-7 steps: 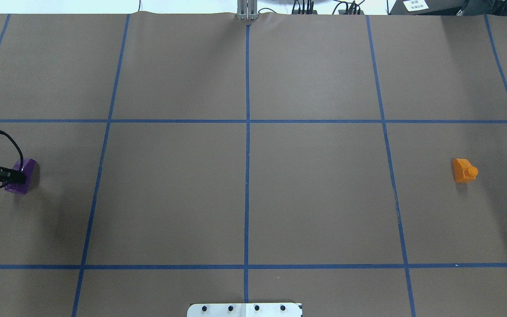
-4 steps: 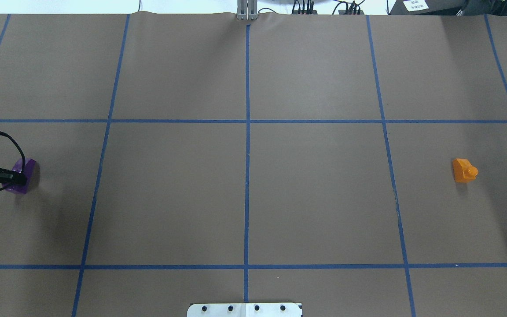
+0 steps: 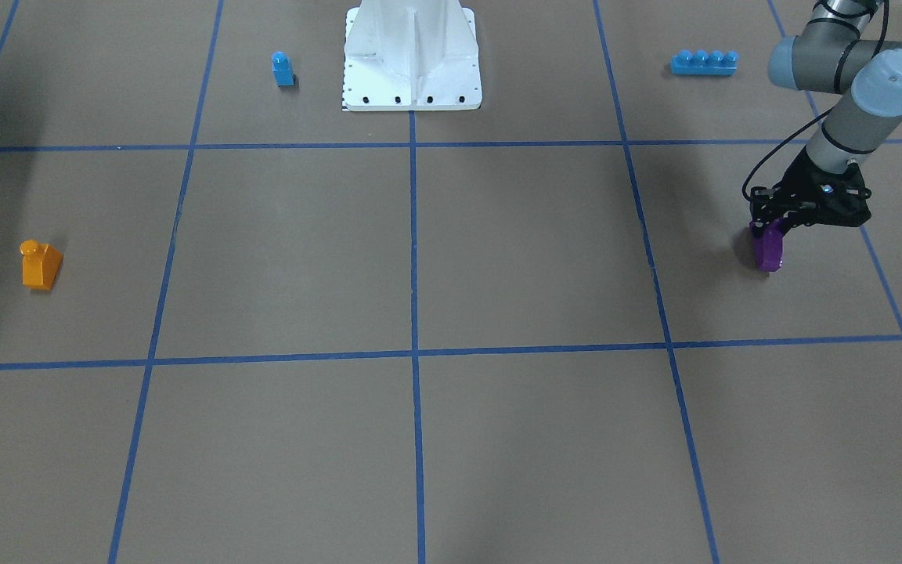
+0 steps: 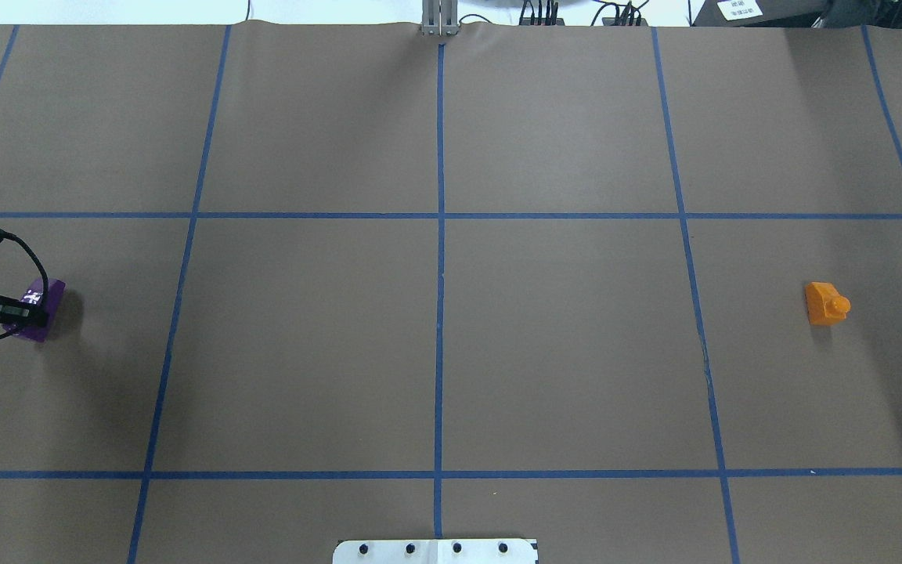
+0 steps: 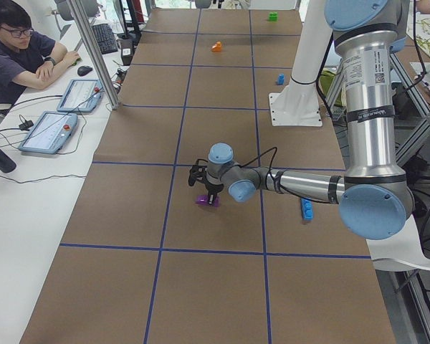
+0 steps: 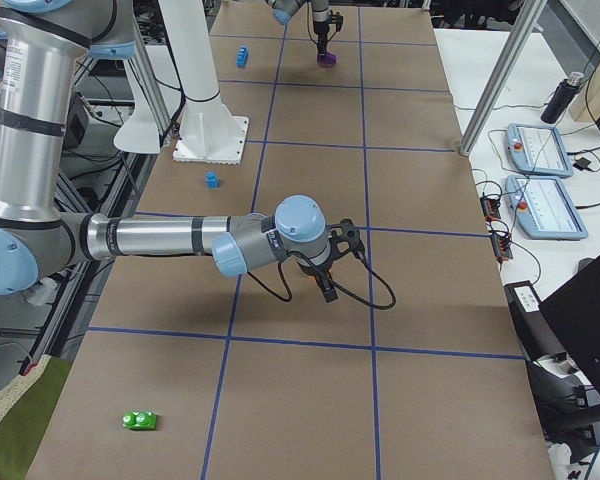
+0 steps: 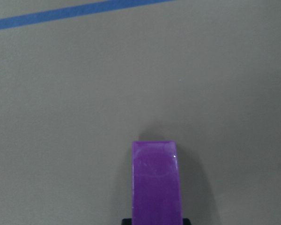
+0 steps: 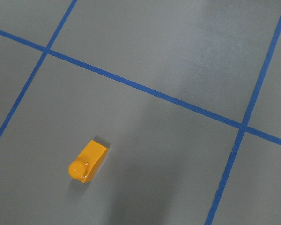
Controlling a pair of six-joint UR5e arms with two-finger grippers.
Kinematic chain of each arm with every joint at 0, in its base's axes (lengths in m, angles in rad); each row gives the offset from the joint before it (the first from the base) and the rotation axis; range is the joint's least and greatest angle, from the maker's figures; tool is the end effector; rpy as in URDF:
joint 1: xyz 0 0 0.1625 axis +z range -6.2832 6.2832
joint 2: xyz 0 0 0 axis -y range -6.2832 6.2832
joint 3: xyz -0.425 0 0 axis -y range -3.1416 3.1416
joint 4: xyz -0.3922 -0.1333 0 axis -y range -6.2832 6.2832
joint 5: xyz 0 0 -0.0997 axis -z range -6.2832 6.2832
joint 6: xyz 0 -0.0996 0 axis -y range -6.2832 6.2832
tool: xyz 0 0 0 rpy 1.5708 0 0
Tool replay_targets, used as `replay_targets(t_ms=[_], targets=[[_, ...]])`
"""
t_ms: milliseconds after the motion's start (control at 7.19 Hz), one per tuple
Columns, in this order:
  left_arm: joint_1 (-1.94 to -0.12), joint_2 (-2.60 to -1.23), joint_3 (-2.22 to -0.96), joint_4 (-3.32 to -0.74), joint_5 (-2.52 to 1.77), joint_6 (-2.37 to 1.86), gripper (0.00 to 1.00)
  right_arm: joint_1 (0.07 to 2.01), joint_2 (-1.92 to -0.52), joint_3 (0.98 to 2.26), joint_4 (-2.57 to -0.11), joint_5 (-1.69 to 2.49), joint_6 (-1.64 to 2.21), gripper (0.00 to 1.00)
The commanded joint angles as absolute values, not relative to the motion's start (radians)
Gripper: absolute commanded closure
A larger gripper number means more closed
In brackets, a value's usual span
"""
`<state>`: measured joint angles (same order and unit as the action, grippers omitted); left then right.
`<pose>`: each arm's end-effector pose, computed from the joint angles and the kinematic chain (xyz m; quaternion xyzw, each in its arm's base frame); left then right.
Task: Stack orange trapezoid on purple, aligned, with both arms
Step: 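Lower the left gripper onto the purple block and close on it, then carry the purple block with the left gripper to the table center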
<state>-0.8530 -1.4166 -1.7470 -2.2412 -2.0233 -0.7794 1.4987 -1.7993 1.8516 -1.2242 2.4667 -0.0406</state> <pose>0.2354 -0.4061 0.5791 0.0987 0.3797 0.0479 0.9186 0.0258 -0.4144 0.5746 0.1719 -0.4273 -0.1354 0.8772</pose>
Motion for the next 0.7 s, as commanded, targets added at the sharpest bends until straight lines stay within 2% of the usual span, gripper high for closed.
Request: replay_targets(t_ms=[0, 139, 278, 556], targets=[[-0.851, -1.454, -1.942, -1.985, -2.029, -0.781, 1.00, 1.499, -1.799, 1.852, -1.224, 2.467, -0.038, 0.00], [-0.836, -1.544, -1.965, -1.914, -2.028, -0.869, 1.00, 1.499, -1.799, 1.853, -1.224, 2.468, -0.037, 0.00], [-0.730, -1.656, -1.951, -1.889, -2.019, -0.988, 1.00, 1.499, -1.798, 1.852, -1.224, 2.468, -0.035, 0.00], [-0.539, -1.989, -1.915, -1.612, -1.911, -1.182, 1.00, 1.493, -1.798, 1.853, -1.224, 2.468, -0.035, 0.00]])
